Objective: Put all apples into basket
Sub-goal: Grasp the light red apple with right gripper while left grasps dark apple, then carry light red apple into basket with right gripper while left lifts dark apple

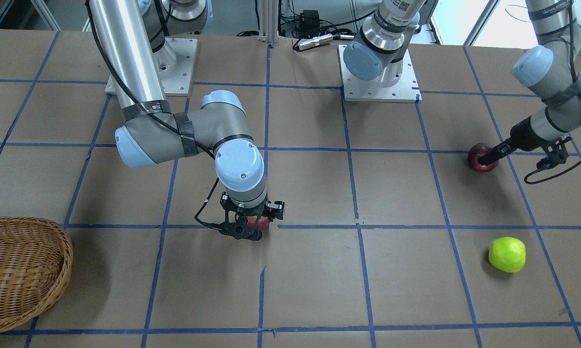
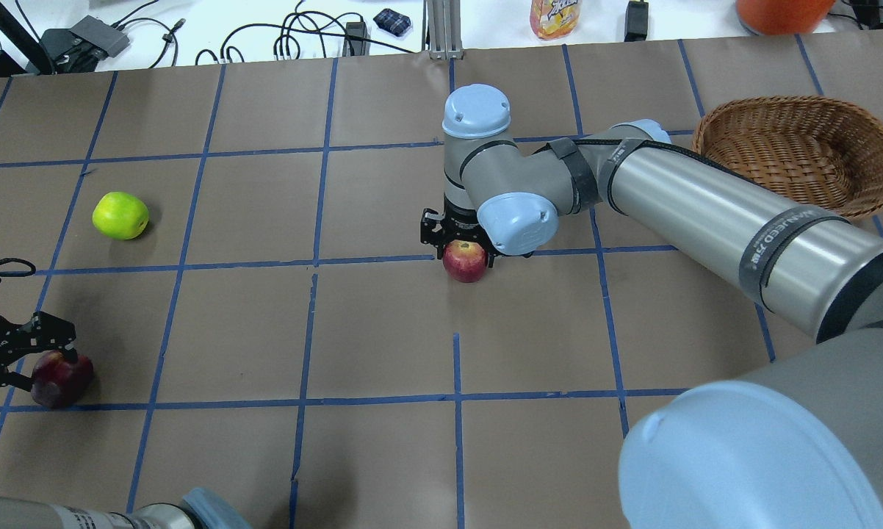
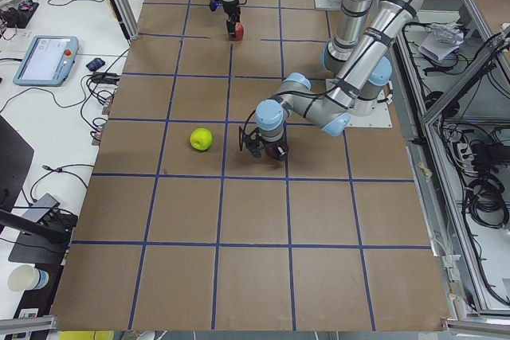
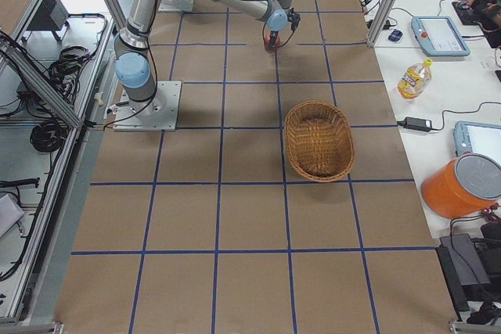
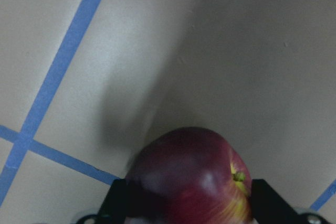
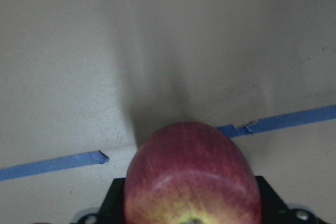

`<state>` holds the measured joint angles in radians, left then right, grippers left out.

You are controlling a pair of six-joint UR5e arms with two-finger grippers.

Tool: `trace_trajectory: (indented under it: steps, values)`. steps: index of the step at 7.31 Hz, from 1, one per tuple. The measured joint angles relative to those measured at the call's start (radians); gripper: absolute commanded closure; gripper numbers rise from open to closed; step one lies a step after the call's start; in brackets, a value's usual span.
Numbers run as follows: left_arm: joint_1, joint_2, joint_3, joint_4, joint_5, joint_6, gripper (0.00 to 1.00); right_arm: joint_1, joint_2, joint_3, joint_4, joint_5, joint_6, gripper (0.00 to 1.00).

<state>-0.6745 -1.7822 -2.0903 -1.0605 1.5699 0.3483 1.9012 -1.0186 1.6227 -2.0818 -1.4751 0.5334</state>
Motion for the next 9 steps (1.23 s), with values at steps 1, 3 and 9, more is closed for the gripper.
trace_trajectory:
  steps: [1,3,9]
  values:
    - [-0.001,0.000,0.007,-0.001,0.000,0.000,0.32,-0.002,-0.005,-0.003,0.004,0.004,0.000,1.00]
    - [-0.012,0.017,0.070,-0.052,0.006,-0.006,0.33,-0.024,-0.055,-0.024,0.045,0.016,-0.011,1.00]
    - [-0.420,0.070,0.210,-0.215,-0.065,-0.118,0.33,-0.572,-0.220,-0.140,0.282,-0.126,-0.659,1.00]
